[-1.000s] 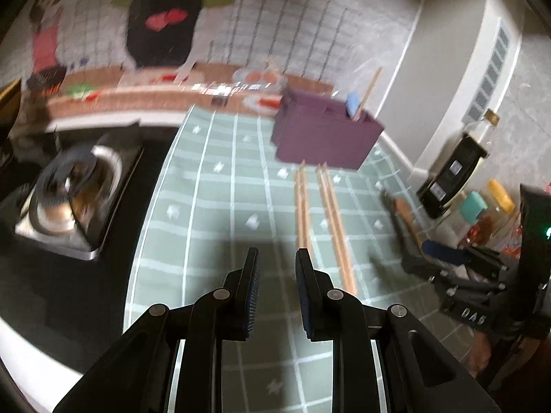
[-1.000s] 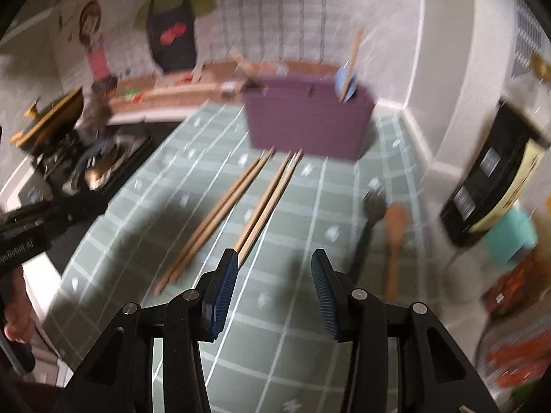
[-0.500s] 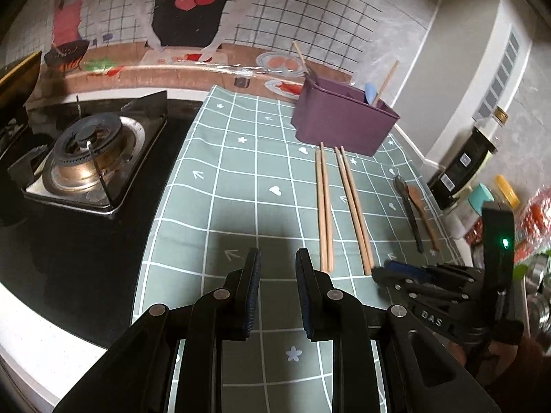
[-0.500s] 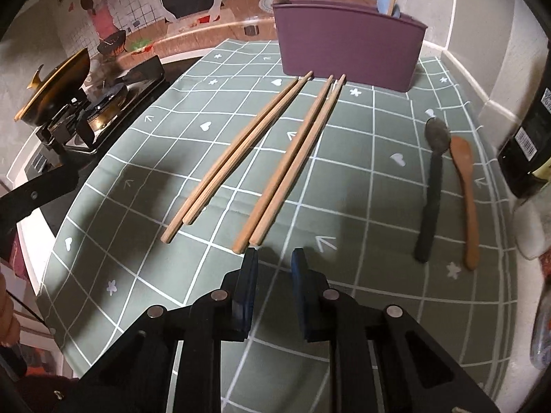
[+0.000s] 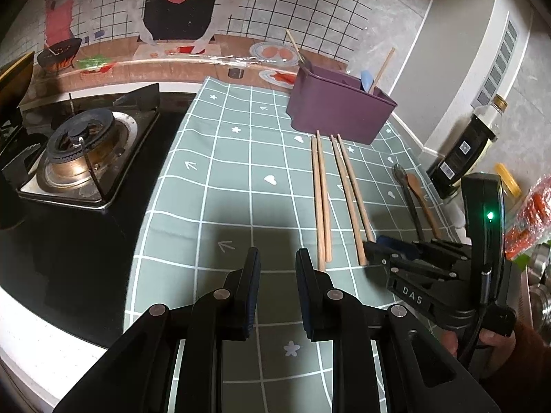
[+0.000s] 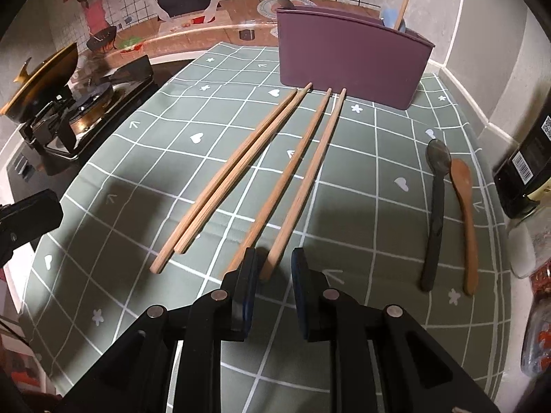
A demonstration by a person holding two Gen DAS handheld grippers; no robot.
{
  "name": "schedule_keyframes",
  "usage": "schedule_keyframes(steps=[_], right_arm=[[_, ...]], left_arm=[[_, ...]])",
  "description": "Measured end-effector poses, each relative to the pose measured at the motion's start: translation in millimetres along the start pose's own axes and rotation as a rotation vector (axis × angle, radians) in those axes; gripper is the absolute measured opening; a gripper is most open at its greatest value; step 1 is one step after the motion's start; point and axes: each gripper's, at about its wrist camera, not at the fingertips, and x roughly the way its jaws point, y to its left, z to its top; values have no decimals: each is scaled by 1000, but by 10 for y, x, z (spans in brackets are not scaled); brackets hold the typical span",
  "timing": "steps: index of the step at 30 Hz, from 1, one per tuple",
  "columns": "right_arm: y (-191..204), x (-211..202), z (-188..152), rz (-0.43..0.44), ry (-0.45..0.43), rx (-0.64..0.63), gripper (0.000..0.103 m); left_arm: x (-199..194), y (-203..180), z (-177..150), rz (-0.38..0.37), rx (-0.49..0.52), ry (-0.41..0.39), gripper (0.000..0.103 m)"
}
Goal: Organize utensils
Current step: 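Grasp a wooden chopstick with the right gripper while the left grasps two chopsticks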
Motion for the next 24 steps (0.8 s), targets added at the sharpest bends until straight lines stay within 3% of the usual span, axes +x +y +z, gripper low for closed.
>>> schedule_keyframes(steps=[3, 16, 24], right_arm=[[-70, -16, -11, -3, 3, 19, 10], [-571, -335, -158, -55, -50, 101, 6], [-738, -384, -289, -39, -47, 143, 6]], left_arm=[[46, -59, -6, -4, 10, 10, 22], [284, -385, -90, -102, 36, 77, 22], [520, -570, -141, -67, 64, 113, 22]])
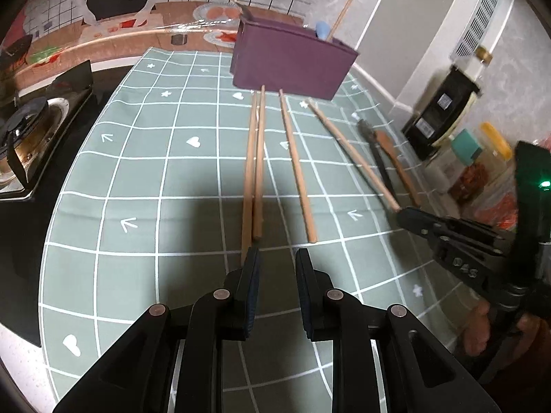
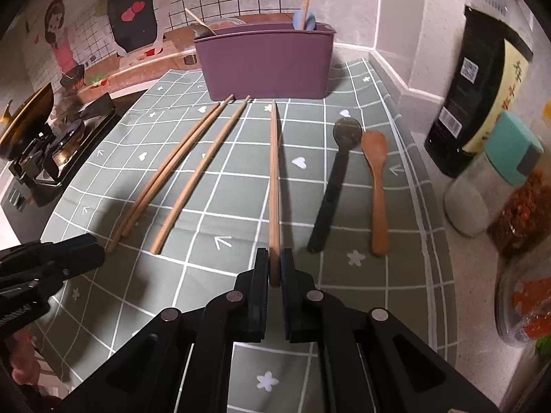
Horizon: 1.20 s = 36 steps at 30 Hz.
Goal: Organize utensils
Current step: 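Grasp a wooden chopstick with the right gripper while the left grasps two chopsticks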
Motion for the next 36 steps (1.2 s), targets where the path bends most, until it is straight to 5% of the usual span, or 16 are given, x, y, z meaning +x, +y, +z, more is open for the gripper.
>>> schedule_keyframes(steps=[8, 26, 30, 36], right_arm=[[-81, -35, -56, 15, -5, 6, 6], [-51, -32, -46, 25, -9, -4, 6], [-51, -38, -41, 23, -9, -13, 6], [-49, -75, -4, 22, -19, -24, 6]], left_arm=[[179, 45, 31, 12, -37, 37, 22], [392, -79, 216, 189, -16, -24, 21], [372, -46, 240, 184, -33, -36, 7], [188, 10, 294, 163, -42, -83, 3]])
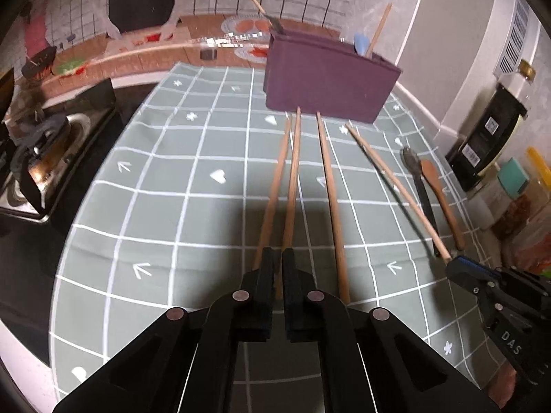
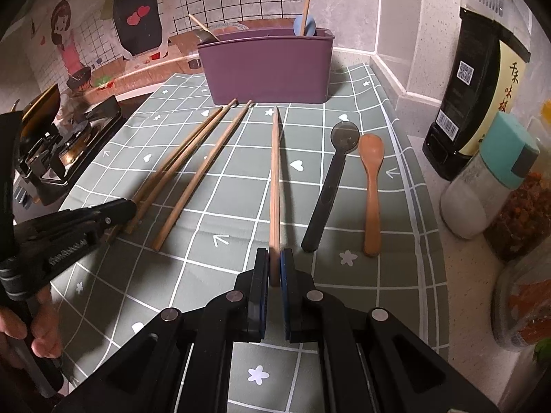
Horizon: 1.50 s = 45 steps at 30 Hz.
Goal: Organize utensils
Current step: 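Grasp a wooden chopstick with the right gripper while the left grasps two chopsticks, then lift both grippers with their chopsticks up toward the purple caddy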
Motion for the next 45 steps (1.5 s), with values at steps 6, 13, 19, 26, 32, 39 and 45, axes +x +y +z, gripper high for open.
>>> schedule_keyframes(steps=[6, 13, 19, 26, 32, 39, 45], right_arm=[[49, -14, 23, -2, -11, -15, 6], [36, -10, -19, 5, -3, -13, 6], [53, 6, -63, 14, 9, -17, 6], [41, -6, -85, 9, 12, -17, 6], [6, 22, -84, 12, 21, -7, 6], [20, 46, -77, 8, 23, -13, 6], [39, -21, -37, 3, -3, -27, 6]], left_arm=[[-128, 53, -65, -40, 9, -12, 3], [-52, 7, -273, -26, 49, 23, 12], [70, -62, -237, -19, 59, 37, 22], [151, -126, -175, -1, 58, 34, 22], [189, -104, -107, 9, 26, 30, 15], [-8, -67, -51, 24, 37, -48, 7], [-368, -43, 87, 3, 58, -125, 7]])
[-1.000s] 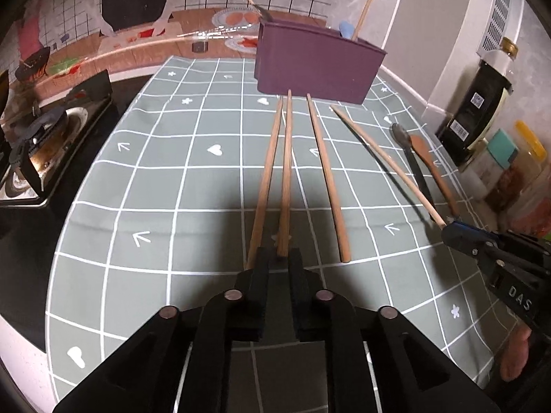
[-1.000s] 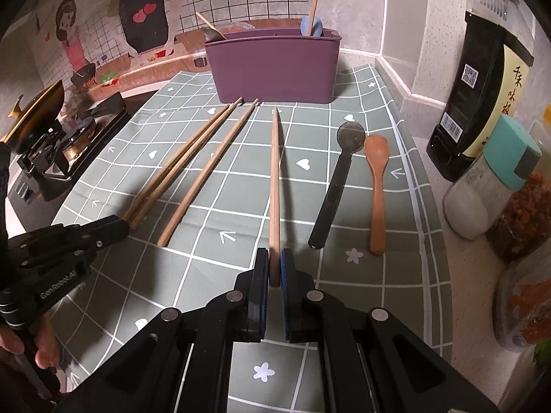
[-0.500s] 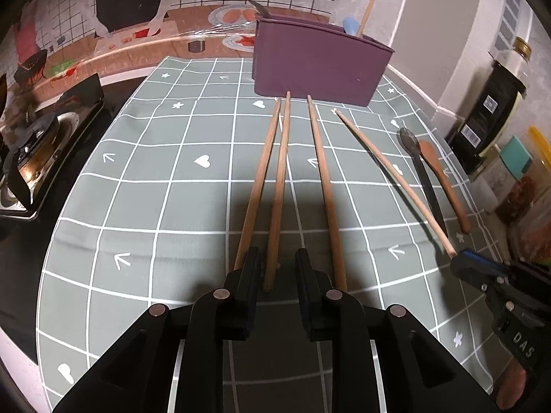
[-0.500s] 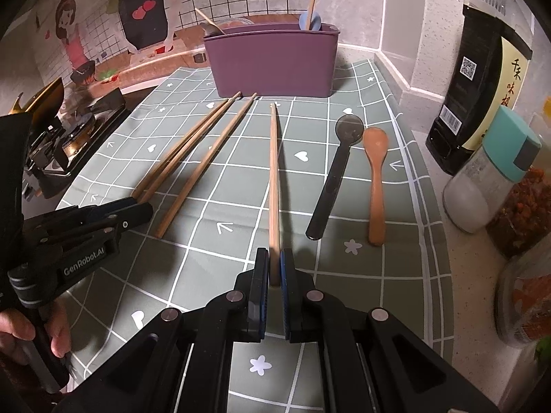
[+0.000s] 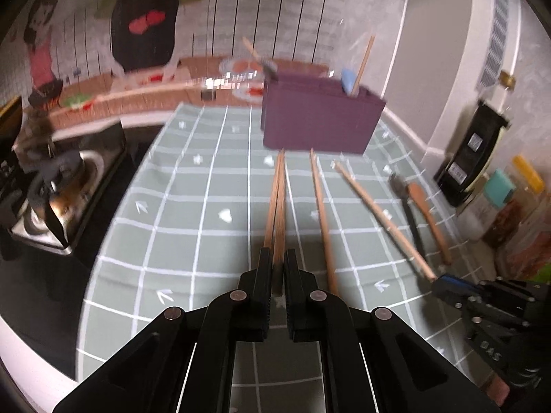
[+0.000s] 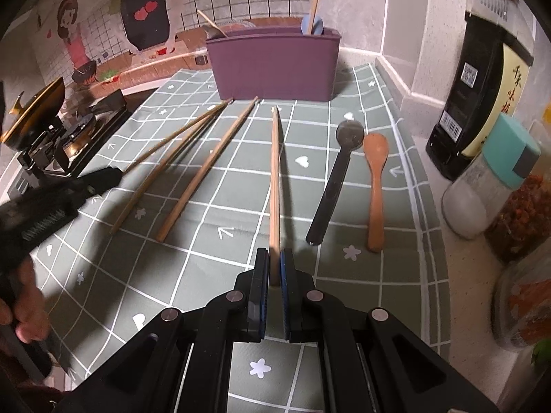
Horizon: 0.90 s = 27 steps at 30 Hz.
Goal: Organize utensils
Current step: 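Lift both grippers with their chopsticks up toward the purple caddy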
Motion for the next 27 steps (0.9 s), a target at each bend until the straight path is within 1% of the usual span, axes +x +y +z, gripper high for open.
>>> schedule_keyframes(steps=[4, 7, 9, 13, 17, 23, 27], right_arm=[[-10, -88, 45, 17, -27, -12, 6], [-51, -140, 71, 34, -37, -7, 6], [-76, -183, 73, 43, -47, -1, 6], [-104, -269, 83, 37, -61, -5, 6], [-117, -392, 150, 24, -81, -9, 6], [-96, -747, 446, -3, -175, -31, 6], [-62, -933, 756, -21, -233, -57, 6]], left_arm=[[-183, 38, 140, -18, -5, -25, 7], [-256, 69, 191, -29, -27, -27, 7], [-308, 63, 205, -29, -20, -39, 7], [-415, 45, 218, -34, -5, -61, 6], [-597, 36, 300, -43, 18, -110, 6], [-817, 140, 606, -68, 10, -165, 6], [-911, 185, 830, -75, 20, -200, 6]])
